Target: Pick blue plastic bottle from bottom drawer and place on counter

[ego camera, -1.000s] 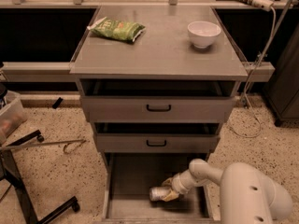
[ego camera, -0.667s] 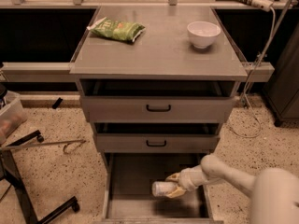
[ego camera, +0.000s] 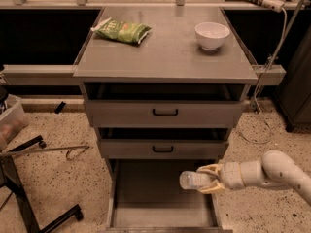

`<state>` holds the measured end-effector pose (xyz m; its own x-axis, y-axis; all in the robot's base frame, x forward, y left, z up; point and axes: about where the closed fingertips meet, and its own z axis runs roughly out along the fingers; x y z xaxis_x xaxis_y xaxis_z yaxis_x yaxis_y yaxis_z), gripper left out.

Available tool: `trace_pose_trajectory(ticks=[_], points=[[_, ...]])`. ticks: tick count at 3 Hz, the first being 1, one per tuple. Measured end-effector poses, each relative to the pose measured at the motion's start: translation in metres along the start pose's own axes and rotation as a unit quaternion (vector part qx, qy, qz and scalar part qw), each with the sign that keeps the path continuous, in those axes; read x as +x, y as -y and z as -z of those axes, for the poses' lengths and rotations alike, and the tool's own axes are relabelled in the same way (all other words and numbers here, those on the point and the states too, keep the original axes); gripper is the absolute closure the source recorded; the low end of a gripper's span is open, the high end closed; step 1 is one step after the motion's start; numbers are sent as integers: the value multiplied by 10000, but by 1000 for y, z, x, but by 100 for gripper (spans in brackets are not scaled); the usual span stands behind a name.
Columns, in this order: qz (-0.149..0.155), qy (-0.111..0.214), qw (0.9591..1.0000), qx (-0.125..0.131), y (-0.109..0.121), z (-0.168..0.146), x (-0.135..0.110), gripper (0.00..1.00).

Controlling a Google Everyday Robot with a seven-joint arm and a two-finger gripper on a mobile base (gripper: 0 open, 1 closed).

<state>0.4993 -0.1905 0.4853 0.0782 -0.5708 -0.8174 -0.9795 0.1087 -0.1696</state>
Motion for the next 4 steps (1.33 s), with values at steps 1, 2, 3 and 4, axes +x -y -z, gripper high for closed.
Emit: trace_pose_trajectory(ticks=[1, 2, 3, 4], points=[[0, 9, 10000, -13, 0, -2, 0, 100], [273, -132, 9995, 83, 6, 7, -20, 100], [916, 43, 9956, 214, 1, 50, -103, 100], [1621, 273, 9855, 411, 2, 131, -227, 100]])
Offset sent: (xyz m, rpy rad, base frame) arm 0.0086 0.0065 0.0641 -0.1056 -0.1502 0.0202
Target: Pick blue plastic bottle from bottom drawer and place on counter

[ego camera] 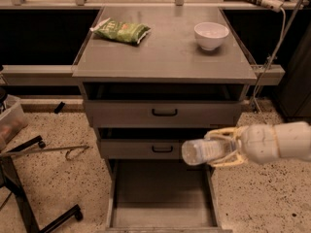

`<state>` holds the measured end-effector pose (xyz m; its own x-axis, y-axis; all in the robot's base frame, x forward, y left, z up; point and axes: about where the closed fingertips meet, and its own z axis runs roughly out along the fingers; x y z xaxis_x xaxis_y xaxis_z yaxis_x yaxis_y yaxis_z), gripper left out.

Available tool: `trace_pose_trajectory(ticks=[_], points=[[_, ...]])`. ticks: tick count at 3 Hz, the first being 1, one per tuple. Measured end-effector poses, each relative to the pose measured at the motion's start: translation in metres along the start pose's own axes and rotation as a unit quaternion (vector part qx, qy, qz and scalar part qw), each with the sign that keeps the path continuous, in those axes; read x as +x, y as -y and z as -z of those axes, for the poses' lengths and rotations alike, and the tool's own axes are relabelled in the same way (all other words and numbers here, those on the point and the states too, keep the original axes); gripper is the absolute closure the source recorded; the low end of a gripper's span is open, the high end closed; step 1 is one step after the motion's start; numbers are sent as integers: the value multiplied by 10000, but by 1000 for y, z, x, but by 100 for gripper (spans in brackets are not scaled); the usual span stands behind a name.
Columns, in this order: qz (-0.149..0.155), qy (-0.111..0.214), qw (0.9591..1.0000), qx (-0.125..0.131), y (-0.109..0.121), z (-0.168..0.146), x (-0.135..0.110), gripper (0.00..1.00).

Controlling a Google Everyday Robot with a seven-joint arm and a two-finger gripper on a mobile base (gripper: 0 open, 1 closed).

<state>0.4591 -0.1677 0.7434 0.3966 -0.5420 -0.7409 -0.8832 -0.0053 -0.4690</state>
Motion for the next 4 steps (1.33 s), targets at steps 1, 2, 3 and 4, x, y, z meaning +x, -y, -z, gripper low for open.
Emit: trace_pose_trajectory(ticks=[1, 2, 3, 4], points=[[694, 162, 9974, 68, 47, 76, -119, 100], [695, 162, 9974, 68, 47, 76, -119, 100], [1110, 94, 9935, 229, 91, 76, -138, 100], [1747, -103, 9835, 463, 167, 71, -170, 100]])
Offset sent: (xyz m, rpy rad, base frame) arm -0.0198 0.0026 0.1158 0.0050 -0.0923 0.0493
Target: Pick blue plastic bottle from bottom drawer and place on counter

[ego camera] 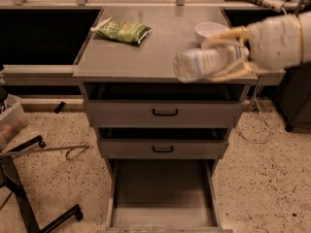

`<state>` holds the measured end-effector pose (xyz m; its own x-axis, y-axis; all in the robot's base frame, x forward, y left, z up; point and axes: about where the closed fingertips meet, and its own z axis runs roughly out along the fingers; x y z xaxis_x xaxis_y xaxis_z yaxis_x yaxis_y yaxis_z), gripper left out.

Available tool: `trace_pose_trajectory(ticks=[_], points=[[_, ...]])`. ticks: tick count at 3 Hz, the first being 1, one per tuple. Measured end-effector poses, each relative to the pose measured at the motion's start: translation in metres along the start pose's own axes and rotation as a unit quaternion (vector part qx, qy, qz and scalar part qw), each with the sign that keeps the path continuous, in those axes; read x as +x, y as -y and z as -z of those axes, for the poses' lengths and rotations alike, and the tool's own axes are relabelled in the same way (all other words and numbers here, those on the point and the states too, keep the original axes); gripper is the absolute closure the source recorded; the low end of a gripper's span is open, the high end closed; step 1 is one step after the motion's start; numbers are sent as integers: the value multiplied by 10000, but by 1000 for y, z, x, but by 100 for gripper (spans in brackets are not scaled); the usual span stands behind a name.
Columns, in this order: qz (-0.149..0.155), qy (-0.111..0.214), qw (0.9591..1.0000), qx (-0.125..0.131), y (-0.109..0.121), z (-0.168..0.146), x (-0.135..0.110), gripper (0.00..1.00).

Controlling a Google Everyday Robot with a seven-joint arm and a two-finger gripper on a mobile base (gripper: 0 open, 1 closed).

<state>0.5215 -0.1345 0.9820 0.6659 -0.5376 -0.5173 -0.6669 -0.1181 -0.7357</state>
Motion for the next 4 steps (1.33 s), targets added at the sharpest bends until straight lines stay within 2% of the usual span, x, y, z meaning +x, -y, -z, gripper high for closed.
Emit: trace_pose_trajectory(ticks=[1, 2, 3, 4], points=[[326, -220, 9992, 65, 58, -32, 6, 100], [458, -566, 9973, -22, 95, -76, 12, 100], [477, -900, 9945, -226, 113, -121, 19, 100], [568, -1326, 9876, -625, 119, -154, 32, 100]])
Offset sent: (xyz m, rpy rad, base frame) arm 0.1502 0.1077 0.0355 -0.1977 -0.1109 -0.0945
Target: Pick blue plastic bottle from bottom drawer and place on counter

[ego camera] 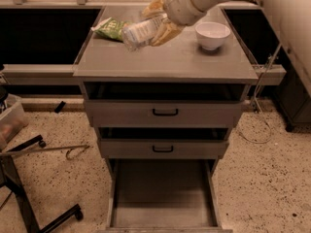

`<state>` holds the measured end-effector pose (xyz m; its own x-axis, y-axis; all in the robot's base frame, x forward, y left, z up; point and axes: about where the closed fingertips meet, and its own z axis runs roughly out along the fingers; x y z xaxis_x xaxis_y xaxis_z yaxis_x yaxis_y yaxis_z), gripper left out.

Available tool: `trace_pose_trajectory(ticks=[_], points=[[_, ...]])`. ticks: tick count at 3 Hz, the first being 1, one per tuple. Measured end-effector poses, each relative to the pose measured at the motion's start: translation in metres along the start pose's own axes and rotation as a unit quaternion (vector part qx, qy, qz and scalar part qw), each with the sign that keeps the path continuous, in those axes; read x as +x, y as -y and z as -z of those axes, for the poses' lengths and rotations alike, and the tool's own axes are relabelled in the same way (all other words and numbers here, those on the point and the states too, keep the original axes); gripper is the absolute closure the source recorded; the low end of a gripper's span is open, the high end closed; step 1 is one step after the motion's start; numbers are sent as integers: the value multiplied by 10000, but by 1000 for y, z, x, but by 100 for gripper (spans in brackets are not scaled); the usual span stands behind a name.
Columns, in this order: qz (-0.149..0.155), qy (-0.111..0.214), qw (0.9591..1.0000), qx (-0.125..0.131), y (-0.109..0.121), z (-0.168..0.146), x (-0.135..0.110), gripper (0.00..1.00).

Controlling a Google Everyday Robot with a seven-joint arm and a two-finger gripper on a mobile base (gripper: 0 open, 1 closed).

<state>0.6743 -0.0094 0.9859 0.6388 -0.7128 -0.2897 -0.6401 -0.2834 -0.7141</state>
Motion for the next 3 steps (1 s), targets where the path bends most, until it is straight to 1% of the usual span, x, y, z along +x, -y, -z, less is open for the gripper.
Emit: trace_pose_trajectory(ticks=[1, 2, 3], points=[[8, -358, 9985, -422, -1, -24, 13, 100], [-248, -463, 9956, -781, -6, -45, 25, 100], [-258, -462, 9953, -811, -6, -46, 25, 100]])
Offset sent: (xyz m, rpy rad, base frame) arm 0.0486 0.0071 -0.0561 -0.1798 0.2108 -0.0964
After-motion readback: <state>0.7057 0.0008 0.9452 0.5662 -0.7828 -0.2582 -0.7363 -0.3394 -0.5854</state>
